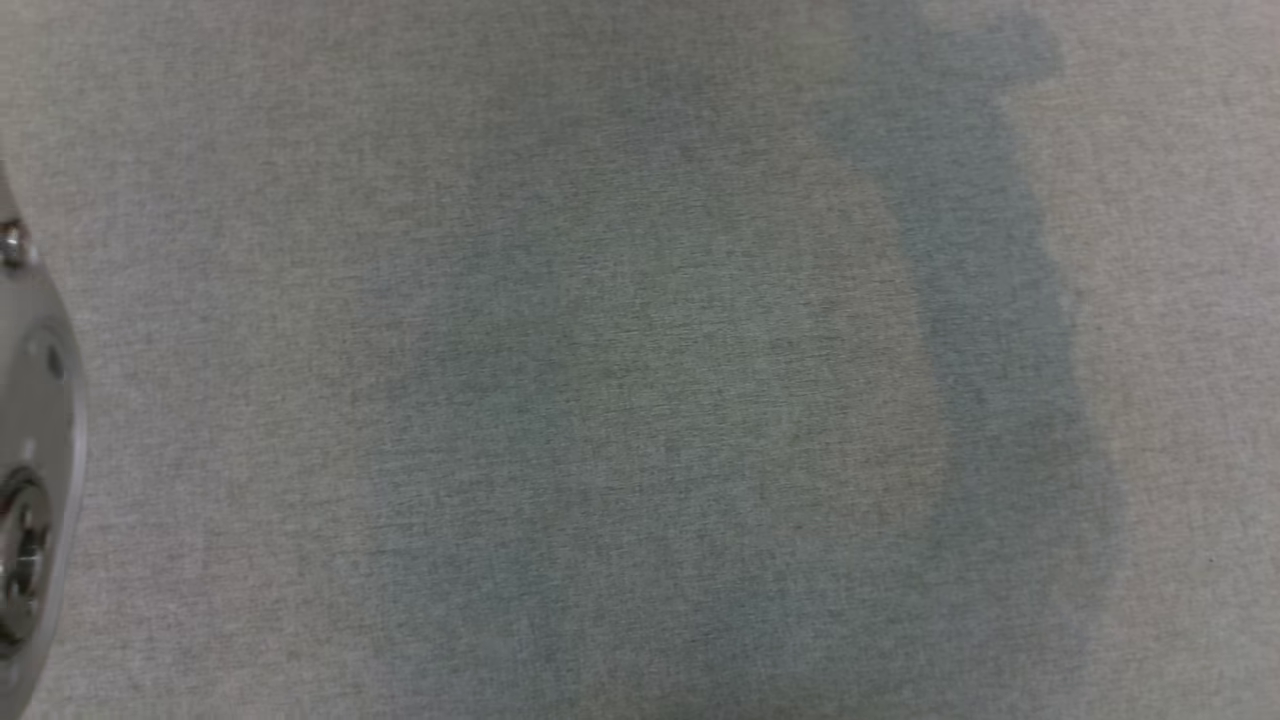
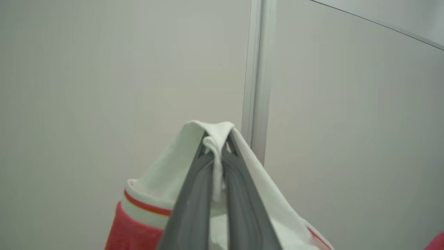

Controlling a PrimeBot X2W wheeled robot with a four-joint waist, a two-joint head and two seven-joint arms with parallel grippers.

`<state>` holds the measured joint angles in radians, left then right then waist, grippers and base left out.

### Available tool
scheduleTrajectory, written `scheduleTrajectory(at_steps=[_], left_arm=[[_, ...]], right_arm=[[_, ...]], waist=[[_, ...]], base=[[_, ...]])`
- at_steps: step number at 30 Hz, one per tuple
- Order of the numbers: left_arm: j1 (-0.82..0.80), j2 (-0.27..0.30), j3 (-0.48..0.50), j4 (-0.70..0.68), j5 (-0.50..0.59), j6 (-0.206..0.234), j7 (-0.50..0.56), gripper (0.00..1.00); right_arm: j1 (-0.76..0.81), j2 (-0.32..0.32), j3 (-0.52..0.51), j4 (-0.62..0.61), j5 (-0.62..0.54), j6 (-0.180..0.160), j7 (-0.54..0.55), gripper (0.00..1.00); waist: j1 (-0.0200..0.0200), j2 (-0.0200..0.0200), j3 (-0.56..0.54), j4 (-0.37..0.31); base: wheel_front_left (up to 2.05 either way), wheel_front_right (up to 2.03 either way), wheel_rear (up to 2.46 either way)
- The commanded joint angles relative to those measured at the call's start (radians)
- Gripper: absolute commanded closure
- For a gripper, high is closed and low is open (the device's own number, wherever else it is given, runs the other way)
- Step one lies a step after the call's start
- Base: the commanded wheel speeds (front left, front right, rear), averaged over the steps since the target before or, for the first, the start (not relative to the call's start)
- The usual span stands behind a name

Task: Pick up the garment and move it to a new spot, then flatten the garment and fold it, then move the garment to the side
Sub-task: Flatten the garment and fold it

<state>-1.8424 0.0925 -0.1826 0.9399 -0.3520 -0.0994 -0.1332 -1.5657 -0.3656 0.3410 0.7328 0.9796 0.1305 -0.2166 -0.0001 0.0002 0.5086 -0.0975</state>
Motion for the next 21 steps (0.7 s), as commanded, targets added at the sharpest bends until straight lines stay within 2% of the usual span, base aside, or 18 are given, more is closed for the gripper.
scheduleTrajectory(at_steps=[1, 6, 11, 15, 21], left_arm=[[0.010, -0.009, -0.019, 0.037, -0.004, -0.009, -0.021, 1.00], [0.115, -0.019, -0.023, 0.100, -0.037, -0.025, -0.100, 1.00], [0.317, -0.018, -0.027, 0.064, -0.054, -0.030, -0.132, 1.00], [0.550, -0.009, 0.018, -0.087, -0.057, -0.031, -0.132, 1.00], [0.926, -0.014, 0.095, -0.340, -0.033, -0.001, -0.132, 1.00]], right_arm=[[-0.002, -0.009, 0.032, 0.020, 0.016, 0.000, 0.001, 1.00], [0.092, -0.009, 0.117, 0.043, 0.073, 0.001, -0.016, 1.00], [0.261, -0.027, 0.238, -0.008, 0.090, 0.001, -0.039, 1.00], [0.417, -0.053, 0.288, -0.074, 0.121, 0.000, -0.049, 1.00], [0.684, -0.061, 0.252, -0.214, 0.105, 0.001, -0.049, 1.00]], waist=[[0.0001, -0.0002, 0.006, 0.013], [0.0001, -0.0002, 0.002, 0.025], [0.0001, -0.0002, -0.012, 0.027], [0.0001, -0.0002, -0.035, 0.031], [0.0001, -0.0002, -0.098, 0.028]], base=[[0.00, 0.00, 0.00], [0.00, 0.00, 0.00], [0.00, 0.00, 0.00], [0.00, 0.00, 0.00], [0.00, 0.00, 0.00]])
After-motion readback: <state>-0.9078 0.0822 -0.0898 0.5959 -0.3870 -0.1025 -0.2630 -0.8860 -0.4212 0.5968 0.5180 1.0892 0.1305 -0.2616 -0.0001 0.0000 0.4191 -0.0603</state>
